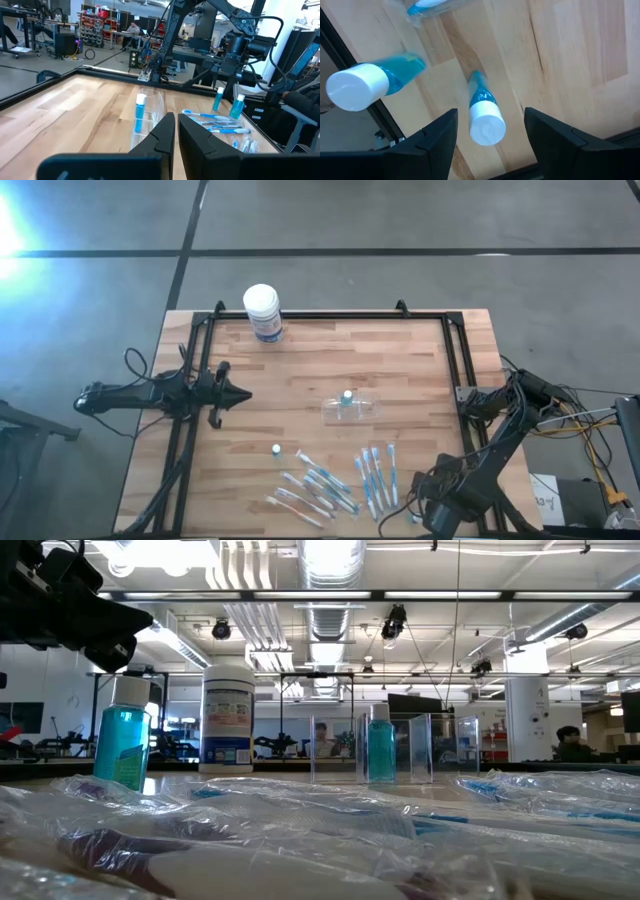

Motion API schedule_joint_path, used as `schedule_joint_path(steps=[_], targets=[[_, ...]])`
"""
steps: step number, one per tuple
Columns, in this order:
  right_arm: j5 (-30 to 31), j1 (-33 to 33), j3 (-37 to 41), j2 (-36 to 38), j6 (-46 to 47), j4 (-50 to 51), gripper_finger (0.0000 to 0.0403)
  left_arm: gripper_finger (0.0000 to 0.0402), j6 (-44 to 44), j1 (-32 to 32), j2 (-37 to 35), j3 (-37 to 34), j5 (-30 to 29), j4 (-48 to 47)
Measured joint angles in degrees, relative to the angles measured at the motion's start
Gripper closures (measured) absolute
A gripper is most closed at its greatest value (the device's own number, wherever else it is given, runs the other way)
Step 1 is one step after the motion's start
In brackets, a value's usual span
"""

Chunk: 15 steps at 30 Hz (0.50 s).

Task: Pick & Place toothbrushing station
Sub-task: Put the blue mouthwash into the transparent organizer

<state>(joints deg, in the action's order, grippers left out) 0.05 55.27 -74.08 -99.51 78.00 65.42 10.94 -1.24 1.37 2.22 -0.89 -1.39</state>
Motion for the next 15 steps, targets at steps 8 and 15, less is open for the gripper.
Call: schedule_joint_path(steps=[8,15], targets=[[-0.1,0.4,0.9,0.0,0.0,-0.6,0.018,0.0376,0.0,0.0,0.0,0.0,0.0,0.0],[-0.1,0.4,1.6,0.0,-0.2,-0.8,0.0203,0.0376,0.0,0.0,0.0,0.0,0.0,0.0]])
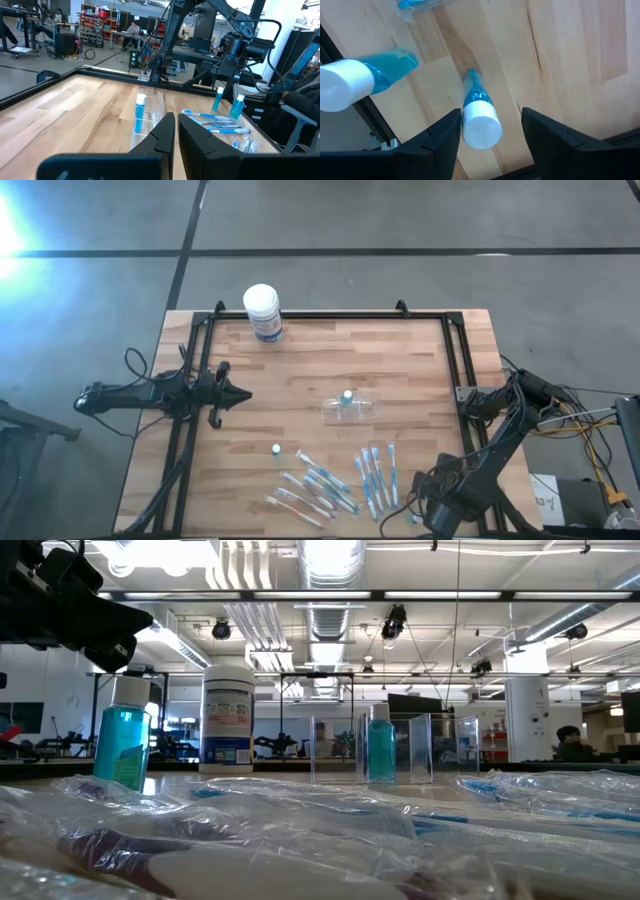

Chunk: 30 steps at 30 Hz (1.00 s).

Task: Pick & Place toothbrushing station
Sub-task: Put the blue mouthwash into the transparent organizer

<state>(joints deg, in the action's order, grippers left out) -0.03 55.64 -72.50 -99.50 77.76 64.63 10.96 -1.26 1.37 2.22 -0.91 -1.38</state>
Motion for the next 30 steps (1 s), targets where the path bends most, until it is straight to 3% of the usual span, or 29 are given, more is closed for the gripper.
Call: schedule_joint_path(steps=[9,18,30], targets=[[0.0,0.0,1.3,0.0,-1.0,-0.4,0.0245,0.0376,0.0,0.0,0.0,0.0,0.0,0.0],[0.0,0.0,0.5,0.0,-2.0,-0.6,0.0313,0.0376,0.0,0.0,0.0,0.0,0.0,0.0],[1.3,0.0,-2.5,2.0,-6.2,2.0,0.0315,0.0376,0.0,0.0,0.0,0.0,0.0,0.0]])
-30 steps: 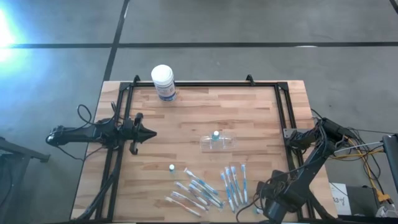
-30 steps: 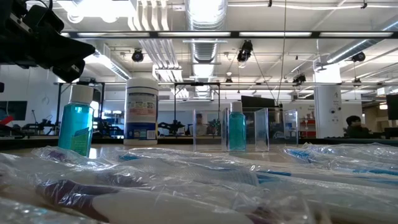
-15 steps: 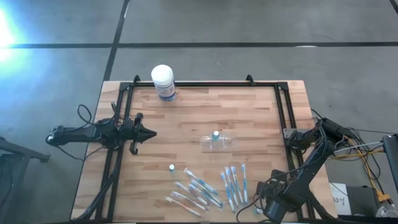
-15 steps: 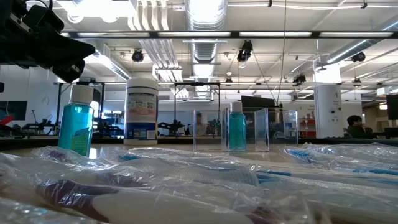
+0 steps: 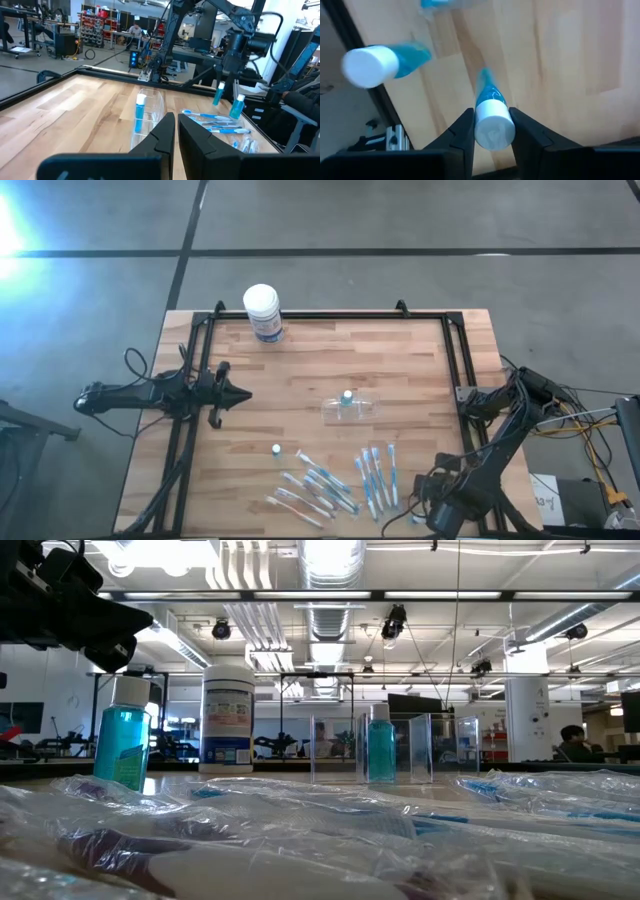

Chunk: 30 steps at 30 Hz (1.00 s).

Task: Pick & Place toothbrushing station
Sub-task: Put the blue mouthwash into the transparent organizer

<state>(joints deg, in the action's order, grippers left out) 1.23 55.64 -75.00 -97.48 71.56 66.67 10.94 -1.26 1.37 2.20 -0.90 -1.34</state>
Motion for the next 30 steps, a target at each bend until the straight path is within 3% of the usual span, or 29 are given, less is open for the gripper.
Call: schedule_joint_path(steps=[3,7,15,21,30], targets=[[6.0,0.2,-1.7,2.9,-3.2,0.5,0.0315,0.0376,0.0,0.0,0.0,0.0,0.0,0.0],[19.4,0.2,-3.0,8.6,-10.6,-0.4,0.0315,0.0376,-0.3,0.0,0.0,0.0,0.0,0.0],[38.5,0.2,-0.2,22.8,-26.2,-3.5,0.0315,0.0376,-0.4,0.0,0.0,0.0,0.0,0.0],[44.3,0.1,7.5,35.1,-35.2,-10.5,0.0315,0.0376,-0.8,0.0,0.0,-0.3,0.0,-0.1],[44.2,-3.4,26.6,53.7,-38.4,-22.3,0.0315,0.0376,-1.5,0.0,0.0,-0.5,0.0,-0.4]])
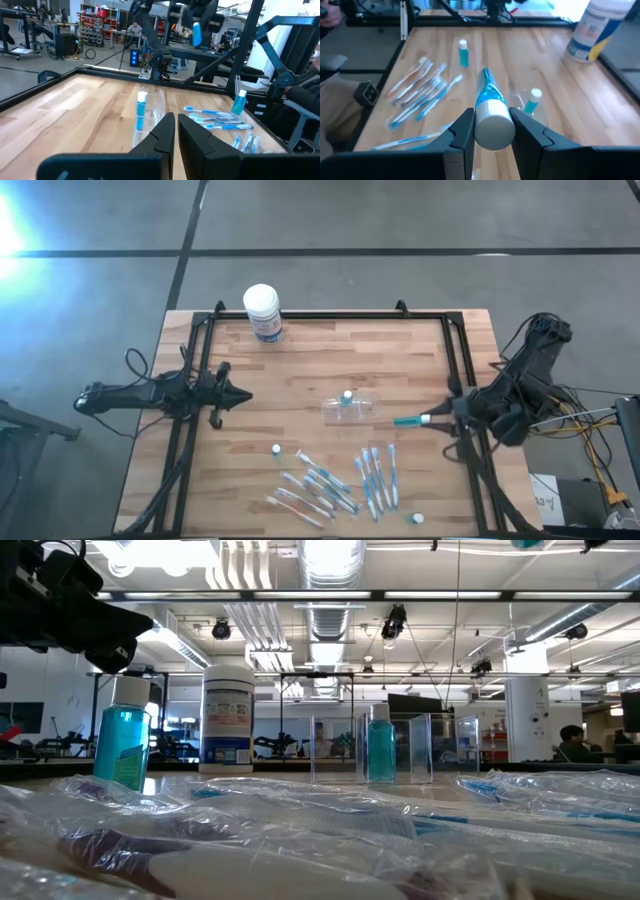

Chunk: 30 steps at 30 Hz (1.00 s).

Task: Pick & Place toothbrushing station
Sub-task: Put the blue mouthwash into the transparent organizer

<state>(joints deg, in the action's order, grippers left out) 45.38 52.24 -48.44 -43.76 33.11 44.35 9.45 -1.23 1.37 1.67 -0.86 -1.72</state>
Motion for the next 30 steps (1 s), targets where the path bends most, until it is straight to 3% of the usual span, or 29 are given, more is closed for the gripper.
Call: schedule_joint_path(steps=[8,17,24,30], targets=[[-3.4,-1.5,12.8,10.8,-1.6,-7.5,0.0315,0.0376,-0.3,0.0,0.0,0.0,0.0,-0.2],[-2.9,-1.5,20.1,18.8,-0.2,-9.5,0.0315,0.0376,-0.1,0.0,0.0,0.0,0.0,-0.2],[1.5,-3.7,19.7,19.1,-0.1,-10.3,0.0315,0.0376,0.0,0.0,0.0,-0.2,-0.4,0.7],[-1.2,-11.6,12.9,12.9,-3.8,-10.3,0.0315,0.0376,0.8,0.0,0.0,-0.2,-1.0,1.0]])
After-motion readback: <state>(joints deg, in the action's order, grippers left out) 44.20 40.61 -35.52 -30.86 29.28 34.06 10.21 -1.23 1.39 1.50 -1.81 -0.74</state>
